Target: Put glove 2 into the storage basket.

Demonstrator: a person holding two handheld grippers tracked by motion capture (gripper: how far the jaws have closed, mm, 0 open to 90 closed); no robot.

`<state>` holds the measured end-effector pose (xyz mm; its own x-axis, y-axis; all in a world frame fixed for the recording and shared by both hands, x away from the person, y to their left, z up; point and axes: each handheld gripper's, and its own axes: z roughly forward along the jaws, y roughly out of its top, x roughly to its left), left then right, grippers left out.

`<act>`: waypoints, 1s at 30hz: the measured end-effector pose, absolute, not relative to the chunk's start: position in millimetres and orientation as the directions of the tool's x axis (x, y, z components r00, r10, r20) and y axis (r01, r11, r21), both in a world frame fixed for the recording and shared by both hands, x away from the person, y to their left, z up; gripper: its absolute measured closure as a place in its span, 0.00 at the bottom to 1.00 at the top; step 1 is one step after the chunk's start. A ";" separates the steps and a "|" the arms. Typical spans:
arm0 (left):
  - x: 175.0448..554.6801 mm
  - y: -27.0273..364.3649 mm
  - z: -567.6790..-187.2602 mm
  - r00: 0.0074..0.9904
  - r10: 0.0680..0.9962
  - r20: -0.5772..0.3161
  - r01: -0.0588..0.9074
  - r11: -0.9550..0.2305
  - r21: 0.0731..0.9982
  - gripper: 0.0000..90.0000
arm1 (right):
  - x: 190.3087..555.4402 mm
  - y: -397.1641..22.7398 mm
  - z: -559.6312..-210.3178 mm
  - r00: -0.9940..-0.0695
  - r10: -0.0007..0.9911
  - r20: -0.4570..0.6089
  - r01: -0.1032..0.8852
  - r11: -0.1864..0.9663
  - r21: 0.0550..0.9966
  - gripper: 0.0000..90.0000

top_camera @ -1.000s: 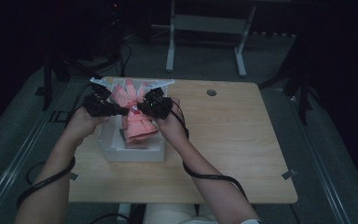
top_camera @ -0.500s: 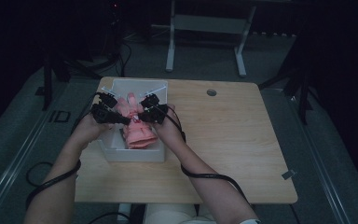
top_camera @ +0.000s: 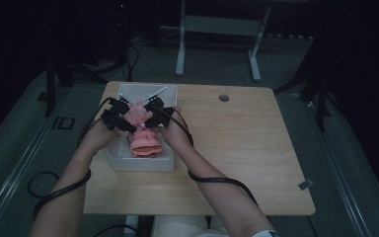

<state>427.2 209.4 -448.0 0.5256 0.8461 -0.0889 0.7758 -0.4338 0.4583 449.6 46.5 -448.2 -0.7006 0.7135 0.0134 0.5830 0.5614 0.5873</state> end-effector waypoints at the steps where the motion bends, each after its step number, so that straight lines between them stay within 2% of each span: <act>1: 427.2 209.4 -448.0 0.526 0.846 -0.089 0.776 -0.434 0.458 0.78 | 450.0 45.9 -447.9 -0.697 0.717 0.015 0.585 0.558 0.589 0.71; 3: 427.4 206.4 -448.3 0.507 0.859 -0.069 0.785 -0.426 0.450 0.75 | 450.4 45.5 -447.9 -0.694 0.720 0.023 0.591 0.551 0.590 0.70; 5: 425.4 200.8 -446.9 0.481 0.876 0.027 0.771 -0.438 0.463 0.68 | 451.1 44.6 -447.9 -0.693 0.721 0.023 0.589 0.548 0.594 0.68; 8: 423.7 201.5 -446.0 0.460 0.886 0.052 0.766 -0.426 0.482 0.60 | 451.3 43.3 -447.7 -0.693 0.720 0.033 0.592 0.541 0.597 0.67; 11: 422.2 202.0 -444.9 0.450 0.890 0.078 0.758 -0.426 0.494 0.56 | 450.7 42.8 -447.1 -0.693 0.720 0.040 0.591 0.536 0.604 0.67; 21: 415.8 212.1 -438.3 0.423 0.905 0.042 0.744 -0.373 0.555 0.53 | 453.2 30.4 -440.9 -0.711 0.698 0.085 0.569 0.501 0.652 0.64; 24: 409.6 212.1 -431.4 0.425 0.905 0.019 0.721 -0.351 0.598 0.52 | 452.0 21.7 -432.2 -0.730 0.674 0.108 0.547 0.482 0.684 0.61; 29: 401.7 207.9 -424.6 0.438 0.899 -0.014 0.691 -0.327 0.644 0.50 | 446.1 9.7 -418.1 -0.759 0.641 0.113 0.501 0.465 0.729 0.57; 30: 397.6 204.5 -421.1 0.454 0.890 -0.033 0.672 -0.318 0.668 0.49 | 443.8 2.2 -411.9 -0.765 0.632 0.125 0.492 0.447 0.747 0.53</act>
<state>397.6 204.5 -421.1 0.4539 0.8904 -0.0331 0.6724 -0.3179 0.6684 443.8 2.2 -411.9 -0.7647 0.6321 0.1253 0.4922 0.4473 0.7468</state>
